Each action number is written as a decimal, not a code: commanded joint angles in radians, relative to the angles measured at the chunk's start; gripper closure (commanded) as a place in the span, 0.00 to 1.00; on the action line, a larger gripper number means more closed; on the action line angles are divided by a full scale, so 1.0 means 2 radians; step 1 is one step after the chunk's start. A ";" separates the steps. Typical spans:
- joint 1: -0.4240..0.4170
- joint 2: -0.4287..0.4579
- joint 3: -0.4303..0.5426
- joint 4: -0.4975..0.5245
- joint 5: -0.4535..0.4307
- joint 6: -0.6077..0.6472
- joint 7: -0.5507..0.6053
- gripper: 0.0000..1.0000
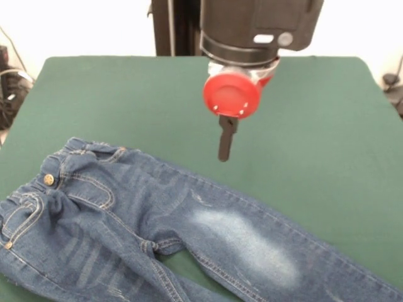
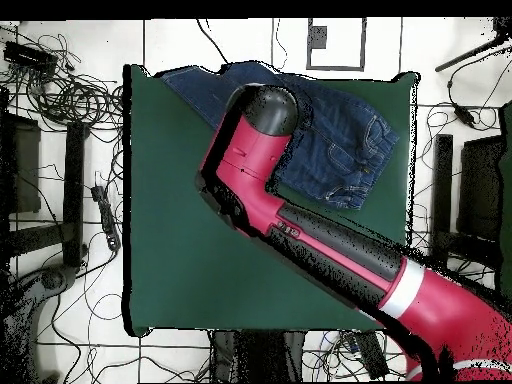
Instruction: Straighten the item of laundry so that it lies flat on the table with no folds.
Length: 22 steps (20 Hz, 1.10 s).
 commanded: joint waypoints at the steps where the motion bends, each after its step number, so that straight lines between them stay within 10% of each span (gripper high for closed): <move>1: 0.017 0.000 -0.106 0.052 0.013 0.053 0.130 0.00; 22: 0.010 -0.023 -0.191 0.079 -0.011 0.125 0.083 0.00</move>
